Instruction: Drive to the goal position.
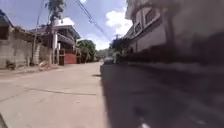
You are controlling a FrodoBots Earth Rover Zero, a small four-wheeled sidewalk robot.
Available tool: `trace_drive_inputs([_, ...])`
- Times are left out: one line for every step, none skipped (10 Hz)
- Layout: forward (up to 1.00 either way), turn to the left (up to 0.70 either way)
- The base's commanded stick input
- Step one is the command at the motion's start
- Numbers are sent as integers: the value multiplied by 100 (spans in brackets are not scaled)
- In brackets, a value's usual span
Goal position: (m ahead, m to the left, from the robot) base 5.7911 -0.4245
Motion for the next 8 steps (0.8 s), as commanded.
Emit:
trace_drive_inputs([70, 2])
trace_drive_inputs([70, 1])
trace_drive_inputs([70, 0])
trace_drive_inputs([70, -3])
trace_drive_inputs([70, -15])
trace_drive_inputs([70, -28])
trace_drive_inputs([70, -28])
trace_drive_inputs([70, -28])
